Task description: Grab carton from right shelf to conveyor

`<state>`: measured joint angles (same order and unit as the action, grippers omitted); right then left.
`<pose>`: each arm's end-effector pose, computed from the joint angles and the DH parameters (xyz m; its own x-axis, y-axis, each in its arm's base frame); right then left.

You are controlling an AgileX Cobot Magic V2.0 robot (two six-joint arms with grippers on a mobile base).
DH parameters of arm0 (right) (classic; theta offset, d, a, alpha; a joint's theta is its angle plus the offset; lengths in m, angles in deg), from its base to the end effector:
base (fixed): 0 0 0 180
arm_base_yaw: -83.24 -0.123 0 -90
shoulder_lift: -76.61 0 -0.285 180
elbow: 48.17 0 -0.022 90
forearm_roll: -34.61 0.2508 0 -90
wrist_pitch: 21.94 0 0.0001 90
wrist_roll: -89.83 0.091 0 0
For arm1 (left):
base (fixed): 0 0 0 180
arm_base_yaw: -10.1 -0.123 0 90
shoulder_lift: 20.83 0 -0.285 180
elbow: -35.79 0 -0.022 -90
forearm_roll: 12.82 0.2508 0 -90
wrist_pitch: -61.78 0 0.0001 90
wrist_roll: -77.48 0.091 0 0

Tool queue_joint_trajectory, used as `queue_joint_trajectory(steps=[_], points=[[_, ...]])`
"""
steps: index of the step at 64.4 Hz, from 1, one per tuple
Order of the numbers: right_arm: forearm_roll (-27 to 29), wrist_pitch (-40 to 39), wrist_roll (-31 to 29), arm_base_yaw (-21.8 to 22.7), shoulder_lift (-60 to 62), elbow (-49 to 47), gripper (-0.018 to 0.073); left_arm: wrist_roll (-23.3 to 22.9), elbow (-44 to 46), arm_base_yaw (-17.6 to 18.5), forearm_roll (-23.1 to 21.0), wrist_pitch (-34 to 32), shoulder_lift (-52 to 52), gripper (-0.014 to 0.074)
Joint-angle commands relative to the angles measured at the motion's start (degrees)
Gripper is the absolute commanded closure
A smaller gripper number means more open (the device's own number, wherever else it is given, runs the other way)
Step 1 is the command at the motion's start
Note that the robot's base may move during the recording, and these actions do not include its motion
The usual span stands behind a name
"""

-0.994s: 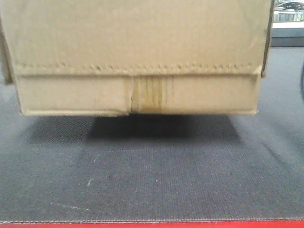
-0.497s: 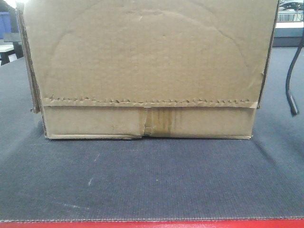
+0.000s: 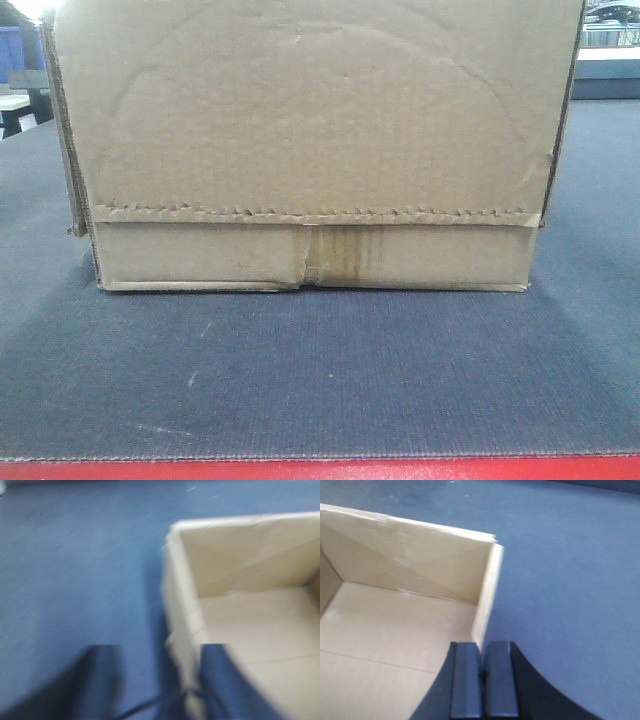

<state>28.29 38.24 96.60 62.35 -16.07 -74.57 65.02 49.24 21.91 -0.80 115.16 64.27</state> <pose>0.2899 0.1014 0.4750 -0.5700 -0.1503 -0.8078 -0.2476 0.9689 -0.0056 0.2779 -0.0426 0.4560 -0.5571 0.0248 -0.8301 0.0162 0.9997 0.0190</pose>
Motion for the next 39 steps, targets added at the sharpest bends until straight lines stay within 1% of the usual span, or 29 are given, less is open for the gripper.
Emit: queue_joint_trajectory(steps=[1,2,5,9,12,21,33,39], points=[[-1.6,-0.4,-0.2,2.0,3.0,3.6,0.0617,0.4,-6.8,-2.5,0.0,-2.9,-5.1,0.0623],[-1.6,-0.6,-0.2,2.4,3.4,4.4,0.0617,0.4,-8.0,-2.8,0.0,-3.5,-5.9,0.0637],[-1.6,-1.5,-0.2,3.6,4.8,7.5,0.0617,0.4,-12.4,-3.7,0.0,-5.5,-8.3,0.0603],[-1.6,-3.0,-0.2,5.5,7.2,11.8,0.0617,0.4,-17.5,-4.3,0.0,-7.9,-12.1,0.0580],[-1.6,-4.8,-0.2,6.7,9.0,16.1,0.0617,0.4,-22.1,-4.8,0.0,-10.2,-14.8,0.0582],[-1.6,-10.9,-0.2,9.9,16.2,29.7,0.0617,0.4,-35.0,-4.8,0.1,-17.2,-24.4,0.0582],[-1.6,-24.1,-0.2,10.4,28.4,50.8,0.0617,0.4,-49.8,-4.8,0.0,-25.2,-37.1,0.0582],[-1.6,-30.7,-0.2,10.4,35.2,59.2,0.0617,0.4,-54.6,-4.8,-0.1,-26.2,-43.2,0.0582]])
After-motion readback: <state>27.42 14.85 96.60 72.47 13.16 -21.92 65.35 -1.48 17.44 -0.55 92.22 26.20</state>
